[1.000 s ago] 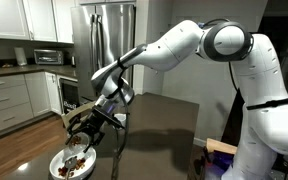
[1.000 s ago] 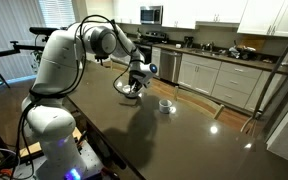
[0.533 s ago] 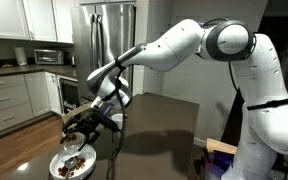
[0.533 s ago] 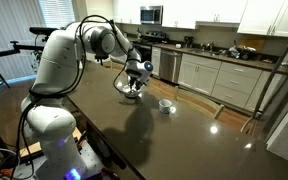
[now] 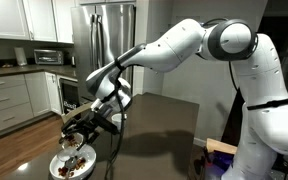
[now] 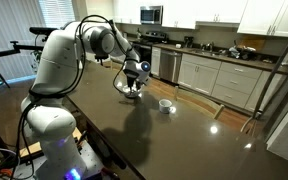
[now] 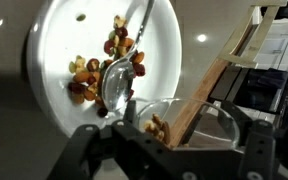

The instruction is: Pick up the glass cup and pour some of its contents in the bowl

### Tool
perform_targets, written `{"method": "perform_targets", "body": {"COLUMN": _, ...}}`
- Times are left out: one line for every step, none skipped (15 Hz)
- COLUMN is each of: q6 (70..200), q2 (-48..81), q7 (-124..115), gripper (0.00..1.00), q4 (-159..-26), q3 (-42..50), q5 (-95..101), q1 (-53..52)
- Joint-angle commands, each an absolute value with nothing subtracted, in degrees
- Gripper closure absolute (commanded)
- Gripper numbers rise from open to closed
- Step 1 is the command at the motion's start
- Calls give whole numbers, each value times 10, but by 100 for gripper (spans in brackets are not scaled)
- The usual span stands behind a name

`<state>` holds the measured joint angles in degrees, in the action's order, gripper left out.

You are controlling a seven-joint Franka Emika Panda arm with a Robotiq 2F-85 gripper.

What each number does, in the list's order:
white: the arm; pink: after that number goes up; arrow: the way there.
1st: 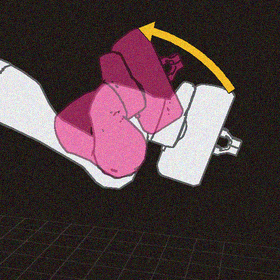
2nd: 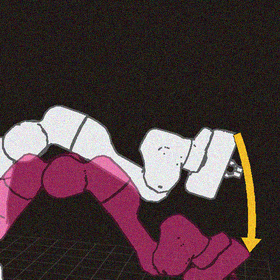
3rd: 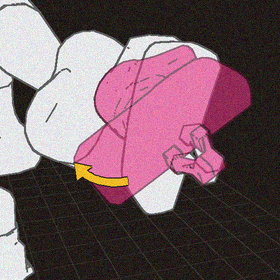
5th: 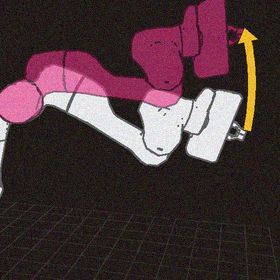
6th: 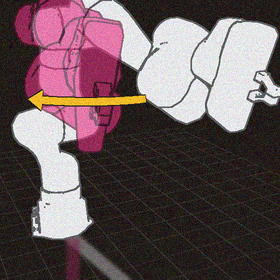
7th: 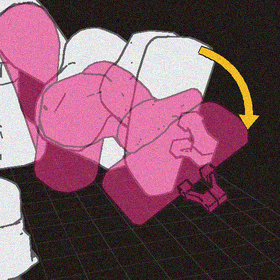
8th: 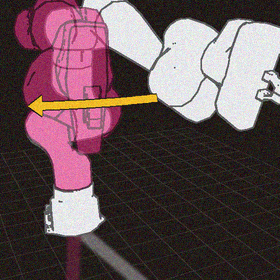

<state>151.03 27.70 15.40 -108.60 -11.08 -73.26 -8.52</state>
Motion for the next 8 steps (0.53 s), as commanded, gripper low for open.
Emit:
{"method": "perform_targets", "body": {"q6": 1509, "q2": 275, "q7": 152, "gripper": 16, "q4": -1090, "q3": -108, "q5": -732, "q1": -88}}
{"method": "perform_targets", "body": {"q6": 1509, "q2": 274, "q7": 152, "gripper": 16, "q4": -1092, "q3": -107, "q5": -732, "q1": -88}}
{"method": "perform_targets", "body": {"q6": 1509, "q2": 273, "q7": 152, "gripper": 16, "q4": -1093, "q3": -107, "q5": -732, "q1": -88}}
{"method": "perform_targets", "body": {"q6": 1509, "q2": 272, "q7": 152, "gripper": 41, "q4": -1094, "q3": -107, "q5": -732, "q1": -88}}
{"method": "perform_targets", "body": {"q6": 1520, "q2": 271, "q7": 170, "gripper": 41, "q4": -1094, "q3": -111, "q5": -745, "q1": -87}}
{"method": "perform_targets", "body": {"q6": 1527, "q2": 271, "q7": 179, "gripper": 41, "q4": -1096, "q3": -113, "q5": -750, "q1": -88}}
{"method": "perform_targets", "body": {"q6": 1533, "q2": 270, "q7": 187, "gripper": 41, "q4": -1097, "q3": -114, "q5": -755, "q1": -88}}
{"method": "perform_targets", "body": {"q6": 1537, "q2": 268, "q7": 194, "gripper": 41, "q4": -1098, "q3": -117, "q5": -759, "q1": -87}}
